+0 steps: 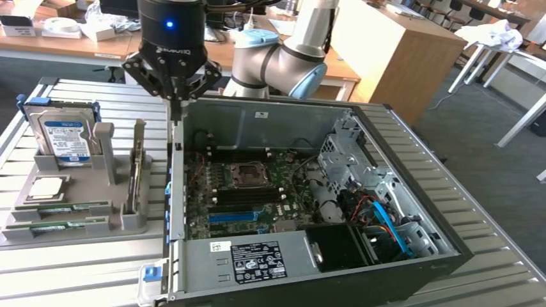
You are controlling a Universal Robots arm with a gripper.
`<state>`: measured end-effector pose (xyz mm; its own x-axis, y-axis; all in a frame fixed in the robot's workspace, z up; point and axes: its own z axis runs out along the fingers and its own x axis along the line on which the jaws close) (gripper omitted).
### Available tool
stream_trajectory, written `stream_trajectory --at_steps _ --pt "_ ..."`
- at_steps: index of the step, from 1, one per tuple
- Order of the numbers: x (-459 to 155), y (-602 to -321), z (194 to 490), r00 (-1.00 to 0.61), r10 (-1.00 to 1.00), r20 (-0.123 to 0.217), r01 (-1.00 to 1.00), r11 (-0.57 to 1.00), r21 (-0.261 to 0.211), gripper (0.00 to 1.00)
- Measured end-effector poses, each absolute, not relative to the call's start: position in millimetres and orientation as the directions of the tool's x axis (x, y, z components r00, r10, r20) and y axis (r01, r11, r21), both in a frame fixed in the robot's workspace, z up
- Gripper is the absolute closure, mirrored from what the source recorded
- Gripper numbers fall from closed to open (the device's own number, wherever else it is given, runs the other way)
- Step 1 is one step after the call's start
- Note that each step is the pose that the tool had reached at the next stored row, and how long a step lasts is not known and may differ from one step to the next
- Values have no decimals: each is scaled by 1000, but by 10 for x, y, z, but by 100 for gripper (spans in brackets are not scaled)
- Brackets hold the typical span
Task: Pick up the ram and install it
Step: 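Reach for the ram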
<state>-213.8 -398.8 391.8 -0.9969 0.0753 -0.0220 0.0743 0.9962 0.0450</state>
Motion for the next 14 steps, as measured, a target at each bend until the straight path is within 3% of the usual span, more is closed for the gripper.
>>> stream_trajectory --at_steps 14 --pt "-2398 -3988 3900 -997 75 -19 74 996 45 90"
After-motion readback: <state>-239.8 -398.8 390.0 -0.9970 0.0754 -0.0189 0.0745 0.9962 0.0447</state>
